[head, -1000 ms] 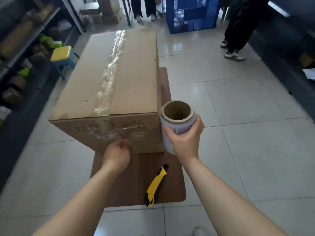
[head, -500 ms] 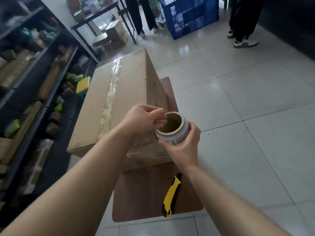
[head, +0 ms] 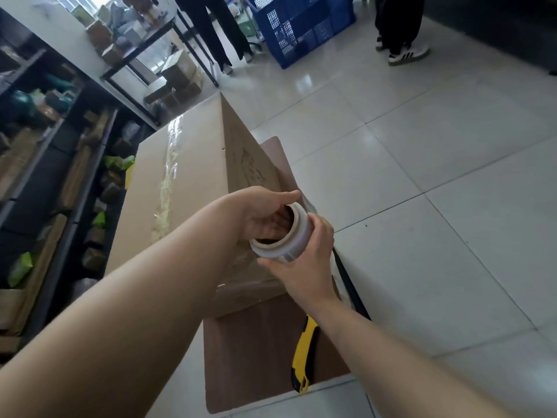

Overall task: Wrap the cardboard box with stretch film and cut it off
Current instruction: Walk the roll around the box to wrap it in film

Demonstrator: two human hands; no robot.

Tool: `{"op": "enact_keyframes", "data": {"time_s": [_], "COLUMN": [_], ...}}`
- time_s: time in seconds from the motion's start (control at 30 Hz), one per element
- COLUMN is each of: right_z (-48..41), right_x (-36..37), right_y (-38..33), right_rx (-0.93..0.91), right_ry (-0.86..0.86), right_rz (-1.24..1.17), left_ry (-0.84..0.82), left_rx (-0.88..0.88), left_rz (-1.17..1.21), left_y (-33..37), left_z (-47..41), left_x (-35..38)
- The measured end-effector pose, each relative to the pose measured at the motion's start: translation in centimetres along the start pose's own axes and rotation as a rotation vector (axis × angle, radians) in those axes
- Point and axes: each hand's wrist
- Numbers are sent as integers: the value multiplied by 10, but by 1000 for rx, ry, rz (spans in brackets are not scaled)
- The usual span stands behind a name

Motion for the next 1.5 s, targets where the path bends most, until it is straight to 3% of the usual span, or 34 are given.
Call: {"op": "enact_keyframes", "data": {"time_s": [0.13,0.37,0.43,0.57,0.73,0.97,1.07,1.13,1.2,1.27,1.37,1.5], "right_z": [1,-1,-6,-32,-65,-97,-105,-107,-107,-108,-110,-117], "right_x": [1,-22,-32,-38,-34,-39,-37,-34,-31,-28,-25,-28], "right_y": [2,3,4,15,33,30,36,41,44,48,54,58], "right_rx": [7,11,92,410,780,1033,1076,1083,1074,1079,1074,1050], "right_ry": [-8,-168,-204,-80,-188,-348,-415,-411,-402,-400,-417,-436], "right_rz": [-19,-125,-244,-364,-510,-713,-742,-800,-861,-941,-1015,-1016], "left_ry": [1,64,40,32,-6,-125,-227,-234,-177,-89,71,37], "left_rx": [-107,-87,-79,-39,37,133,117,80,-4,-41,16,75], "left_rz": [-49,-21,-41,-70,-198,-528,-723,-627,-350,-228,-253,-377], "left_y": [3,4,5,6,10,15,21,25,27,29,31,41], "left_z": [-5,-5,-5,-6,-3,-13,-16,-21,-28,-36,-46,-53], "left_x": [12,18,19,16,12,-3,-8,-9,-9,-5,2,9]}}
Point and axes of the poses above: each hand's wrist, its own z-axis away from the middle knuckle, its own x-axis out of the palm, y = z × x, and after that the axes turned 15 degrees about x, right-handed
